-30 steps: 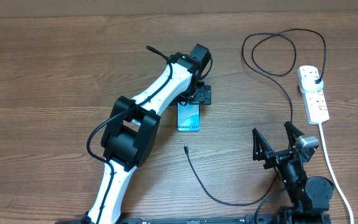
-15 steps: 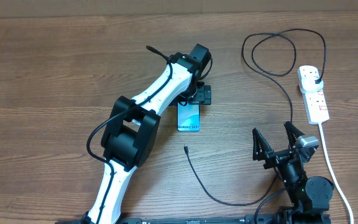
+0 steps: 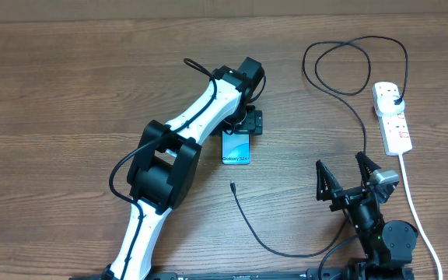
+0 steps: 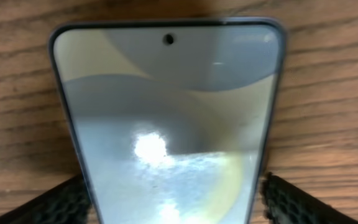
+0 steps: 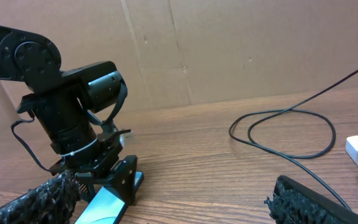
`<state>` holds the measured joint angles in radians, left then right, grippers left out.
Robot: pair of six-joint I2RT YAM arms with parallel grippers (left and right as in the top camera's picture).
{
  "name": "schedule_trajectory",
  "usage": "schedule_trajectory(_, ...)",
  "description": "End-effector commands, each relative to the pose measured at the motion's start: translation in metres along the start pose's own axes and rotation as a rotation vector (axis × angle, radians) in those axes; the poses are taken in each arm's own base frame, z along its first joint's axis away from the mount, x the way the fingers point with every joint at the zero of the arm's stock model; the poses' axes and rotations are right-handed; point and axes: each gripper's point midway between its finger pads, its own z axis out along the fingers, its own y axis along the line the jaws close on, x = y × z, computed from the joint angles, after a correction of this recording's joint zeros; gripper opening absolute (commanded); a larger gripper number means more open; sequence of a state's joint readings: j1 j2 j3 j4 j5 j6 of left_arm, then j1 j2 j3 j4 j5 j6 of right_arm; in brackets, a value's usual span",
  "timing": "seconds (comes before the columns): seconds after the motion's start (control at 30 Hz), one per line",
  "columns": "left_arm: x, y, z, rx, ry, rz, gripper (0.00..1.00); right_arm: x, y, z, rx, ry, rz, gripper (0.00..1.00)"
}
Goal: Plug charger to phone and switch on socket
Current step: 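Close the left gripper on the phone's top edge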
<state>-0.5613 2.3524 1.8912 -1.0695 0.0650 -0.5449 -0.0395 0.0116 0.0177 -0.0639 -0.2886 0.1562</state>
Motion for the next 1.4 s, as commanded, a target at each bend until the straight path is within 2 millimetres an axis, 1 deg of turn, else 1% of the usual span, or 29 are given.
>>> schedule_trajectory(0.0, 0.0392, 0.0122, 0.0620, -0.043, 0.182, -0.001, 0.82, 0.0012, -0.0015, -0.0001, 0.003, -0.005, -0.003, 1.00)
schedule_trajectory(0.37, 0.0367, 0.0155, 0.0622, -0.060, 0.169, -0.001, 0.85, 0.0012, -0.0015, -0.0001, 0.003, -0.005, -0.003, 1.00)
schedule_trajectory(0.43, 0.0343, 0.0196, 0.0623, -0.084, 0.155, 0.002, 0.89, 0.0012, -0.0015, -0.0001, 0.003, -0.005, -0.003, 1.00)
schedule_trajectory(0.47, 0.0327, 0.0213, 0.0624, -0.094, 0.147, 0.003, 0.95, 0.0012, -0.0015, -0.0001, 0.003, -0.005, -0.003, 1.00)
schedule_trajectory(0.57, 0.0318, 0.0213, 0.0625, -0.095, 0.143, 0.004, 0.96, 0.0012, -0.0015, -0.0001, 0.003, -0.005, -0.003, 1.00)
schedule_trajectory(0.6, 0.0320, 0.0212, 0.0625, -0.094, 0.144, 0.004, 0.95, 0.0012, -0.0015, -0.0001, 0.003, -0.005, -0.003, 1.00)
schedule_trajectory(0.67, 0.0323, 0.0213, 0.0624, -0.094, 0.145, 0.004, 0.86, 0.0012, -0.0015, -0.0001, 0.003, -0.005, -0.003, 1.00)
schedule_trajectory(0.8, 0.0344, 0.0181, 0.0624, -0.076, 0.157, 0.001, 0.78, 0.0012, -0.0015, -0.0001, 0.003, -0.005, -0.003, 1.00)
schedule_trajectory(0.93, 0.0341, 0.0162, 0.0625, -0.066, 0.157, 0.001, 0.78, 0.0012, -0.0015, -0.0001, 0.003, -0.005, -0.003, 1.00)
schedule_trajectory(1.03, 0.0334, 0.0168, 0.0625, -0.066, 0.156, 0.000, 0.75, 0.0012, -0.0015, -0.0001, 0.003, -0.005, -0.003, 1.00)
schedule_trajectory(1.23, 0.0325, 0.0175, 0.0621, -0.061, 0.157, 0.015, 0.73, 0.0012, -0.0015, -0.0001, 0.003, -0.005, -0.003, 1.00)
schedule_trajectory(1.37, 0.0359, 0.0133, 0.0569, -0.006, 0.201, 0.000, 0.70, 0.0012, -0.0015, -0.0001, 0.003, -0.005, -0.003, 1.00)
